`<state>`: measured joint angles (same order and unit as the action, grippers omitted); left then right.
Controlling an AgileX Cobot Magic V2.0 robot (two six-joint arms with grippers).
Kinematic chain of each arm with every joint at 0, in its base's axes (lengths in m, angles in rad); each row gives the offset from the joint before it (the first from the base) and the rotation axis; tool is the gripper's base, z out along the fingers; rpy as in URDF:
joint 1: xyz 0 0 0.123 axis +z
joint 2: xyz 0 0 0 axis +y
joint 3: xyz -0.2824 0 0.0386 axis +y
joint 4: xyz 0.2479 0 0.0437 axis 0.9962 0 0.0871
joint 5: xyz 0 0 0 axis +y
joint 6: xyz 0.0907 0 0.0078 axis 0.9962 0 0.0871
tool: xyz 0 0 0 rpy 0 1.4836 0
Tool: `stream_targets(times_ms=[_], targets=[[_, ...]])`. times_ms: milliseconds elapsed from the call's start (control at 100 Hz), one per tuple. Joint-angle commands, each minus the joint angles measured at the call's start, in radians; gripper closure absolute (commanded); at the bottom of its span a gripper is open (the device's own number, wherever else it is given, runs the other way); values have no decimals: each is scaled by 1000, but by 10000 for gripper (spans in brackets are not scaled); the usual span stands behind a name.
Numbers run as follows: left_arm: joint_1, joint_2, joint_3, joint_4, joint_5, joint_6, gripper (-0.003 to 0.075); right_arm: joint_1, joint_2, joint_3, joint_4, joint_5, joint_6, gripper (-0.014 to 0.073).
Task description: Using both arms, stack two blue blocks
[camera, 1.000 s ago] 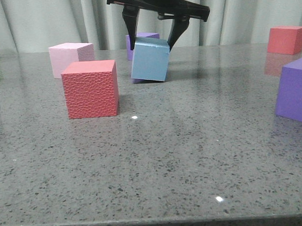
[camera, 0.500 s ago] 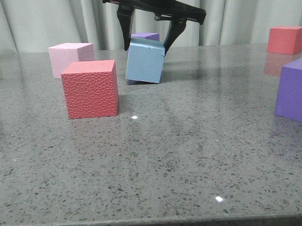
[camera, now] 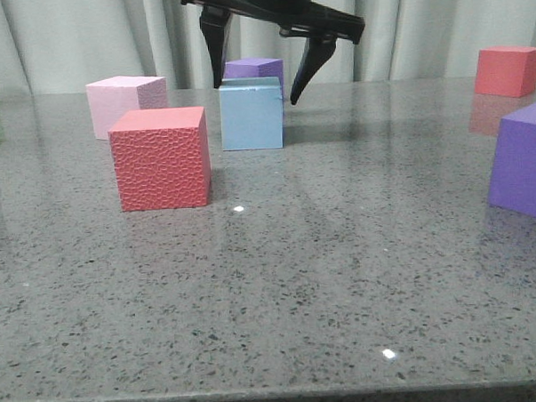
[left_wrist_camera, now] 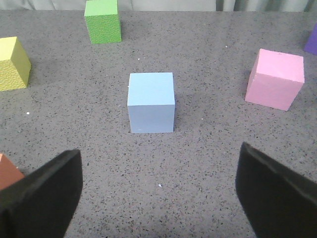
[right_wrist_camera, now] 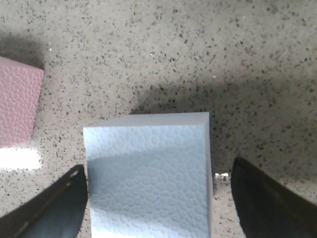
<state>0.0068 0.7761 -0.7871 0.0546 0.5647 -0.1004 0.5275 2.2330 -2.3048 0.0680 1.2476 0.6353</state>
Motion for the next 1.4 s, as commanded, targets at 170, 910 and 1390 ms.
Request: stream_targets(times_ms=[170, 910, 1390], targets=[[-4, 0, -35, -7, -62, -3, 123, 0, -136, -39, -29, 26, -23, -1], [48, 375, -359, -65, 69, -1, 122, 94, -521, 112, -311, 61, -147, -1], [48, 707, -686, -70, 225, 60, 122, 138, -883, 638, -291, -158, -116, -1]])
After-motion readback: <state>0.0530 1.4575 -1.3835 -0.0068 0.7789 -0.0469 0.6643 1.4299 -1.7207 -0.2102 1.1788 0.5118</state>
